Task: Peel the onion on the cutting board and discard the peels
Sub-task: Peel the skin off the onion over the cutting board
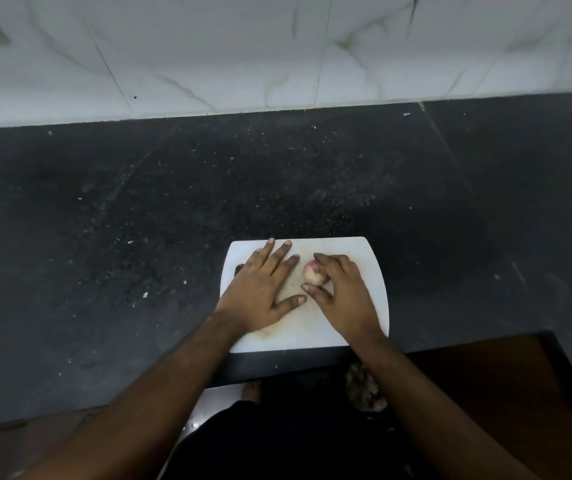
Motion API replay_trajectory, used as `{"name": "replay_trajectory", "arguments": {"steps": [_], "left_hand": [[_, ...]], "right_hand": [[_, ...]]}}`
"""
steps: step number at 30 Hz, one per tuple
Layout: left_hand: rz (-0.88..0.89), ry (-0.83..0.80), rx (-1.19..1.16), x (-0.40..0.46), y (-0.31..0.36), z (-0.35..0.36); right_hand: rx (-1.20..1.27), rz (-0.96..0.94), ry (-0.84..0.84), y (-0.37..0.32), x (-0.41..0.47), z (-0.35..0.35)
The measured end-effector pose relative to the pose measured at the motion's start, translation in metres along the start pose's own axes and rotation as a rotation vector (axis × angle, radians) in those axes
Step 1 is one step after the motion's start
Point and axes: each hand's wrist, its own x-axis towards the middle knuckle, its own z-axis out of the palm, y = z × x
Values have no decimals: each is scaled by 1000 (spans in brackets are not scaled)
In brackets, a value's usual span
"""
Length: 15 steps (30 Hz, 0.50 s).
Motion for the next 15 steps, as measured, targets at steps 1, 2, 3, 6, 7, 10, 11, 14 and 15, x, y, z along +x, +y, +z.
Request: {"name": "replay_trajectory", "arguments": {"steps": [1,2,3,6,7,10,11,14,15], "left_hand": [[-12,9,0,0,2,2],[-28,15,-4,0,3,4],[-50,22,-10,-2,6,6],[-99,47,-40,-4,11,8],[-99,51,-48,-4,11,8],[-104,98,-148,0,9,8],[-133,133,-217,2,10,7],[-230,212,-451,8,17,2],[-239,217,-501,10,21,1]], "right_hand": [[2,5,8,0,2,0],[1,1,7,0,3,-1],[1,-11,1,2,3,-1],[3,-17,-22,4,5,-5],[-1,-9,-18,4,5,-5],[-11,19,-6,3,3,-4],[0,25,-1,3,3,-3],[34,40,7,2,1,-3],[41,47,10,3,1,-3]]}}
